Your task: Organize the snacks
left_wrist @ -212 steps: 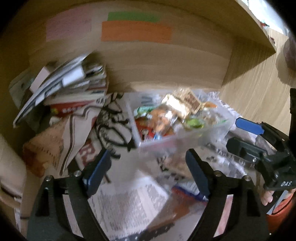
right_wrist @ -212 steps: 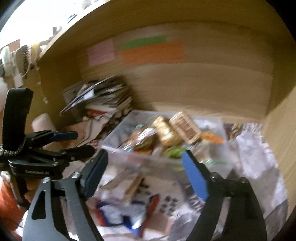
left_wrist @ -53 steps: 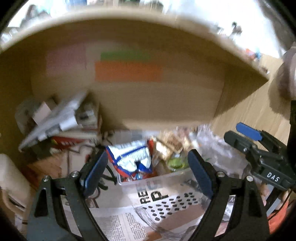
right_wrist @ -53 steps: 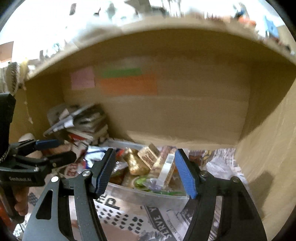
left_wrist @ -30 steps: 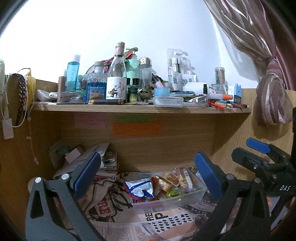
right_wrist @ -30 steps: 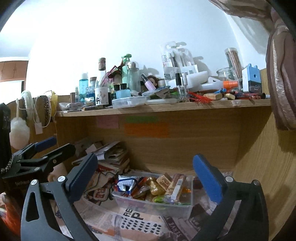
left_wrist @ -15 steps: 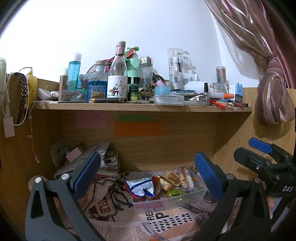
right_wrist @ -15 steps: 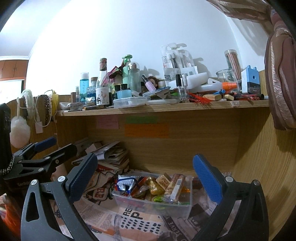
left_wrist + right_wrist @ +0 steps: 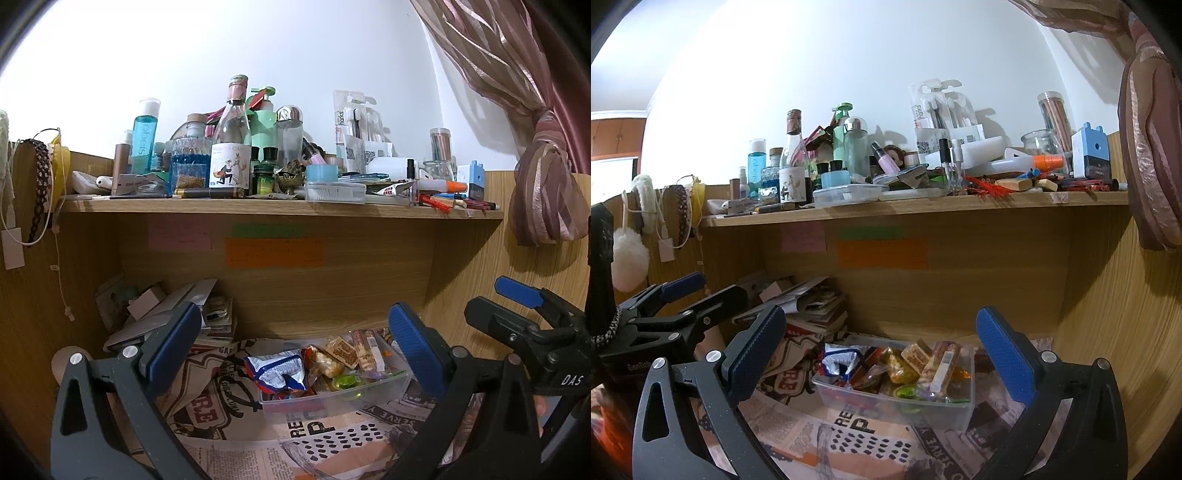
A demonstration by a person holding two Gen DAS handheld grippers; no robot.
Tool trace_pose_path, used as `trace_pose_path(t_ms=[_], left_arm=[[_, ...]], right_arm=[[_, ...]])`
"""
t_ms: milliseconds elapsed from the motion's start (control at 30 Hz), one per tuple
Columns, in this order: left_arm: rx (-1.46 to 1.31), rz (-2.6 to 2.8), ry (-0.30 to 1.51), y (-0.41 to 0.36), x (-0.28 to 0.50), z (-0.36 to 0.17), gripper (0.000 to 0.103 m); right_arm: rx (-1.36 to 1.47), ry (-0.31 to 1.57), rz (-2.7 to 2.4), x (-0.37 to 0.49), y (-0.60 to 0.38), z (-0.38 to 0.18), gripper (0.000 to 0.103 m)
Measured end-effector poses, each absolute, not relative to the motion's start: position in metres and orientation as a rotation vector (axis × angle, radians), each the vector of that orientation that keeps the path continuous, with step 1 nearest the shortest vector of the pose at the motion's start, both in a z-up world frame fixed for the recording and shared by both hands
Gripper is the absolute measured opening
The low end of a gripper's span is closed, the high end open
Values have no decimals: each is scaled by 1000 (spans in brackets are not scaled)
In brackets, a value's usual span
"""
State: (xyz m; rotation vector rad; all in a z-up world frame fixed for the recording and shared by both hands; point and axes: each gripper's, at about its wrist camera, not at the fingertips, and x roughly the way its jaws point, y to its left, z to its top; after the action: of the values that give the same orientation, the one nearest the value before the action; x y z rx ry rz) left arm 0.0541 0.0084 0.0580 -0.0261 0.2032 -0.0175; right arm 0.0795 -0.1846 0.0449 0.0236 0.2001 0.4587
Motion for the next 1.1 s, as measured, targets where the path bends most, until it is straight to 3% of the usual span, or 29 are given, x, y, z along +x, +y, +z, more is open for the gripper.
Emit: trace_pose_path(t_ms=[1100], left_arm=[[-42,-7,227,4,59,51,103]], right_arm=[[-2,200,398,87,-183,40,103]])
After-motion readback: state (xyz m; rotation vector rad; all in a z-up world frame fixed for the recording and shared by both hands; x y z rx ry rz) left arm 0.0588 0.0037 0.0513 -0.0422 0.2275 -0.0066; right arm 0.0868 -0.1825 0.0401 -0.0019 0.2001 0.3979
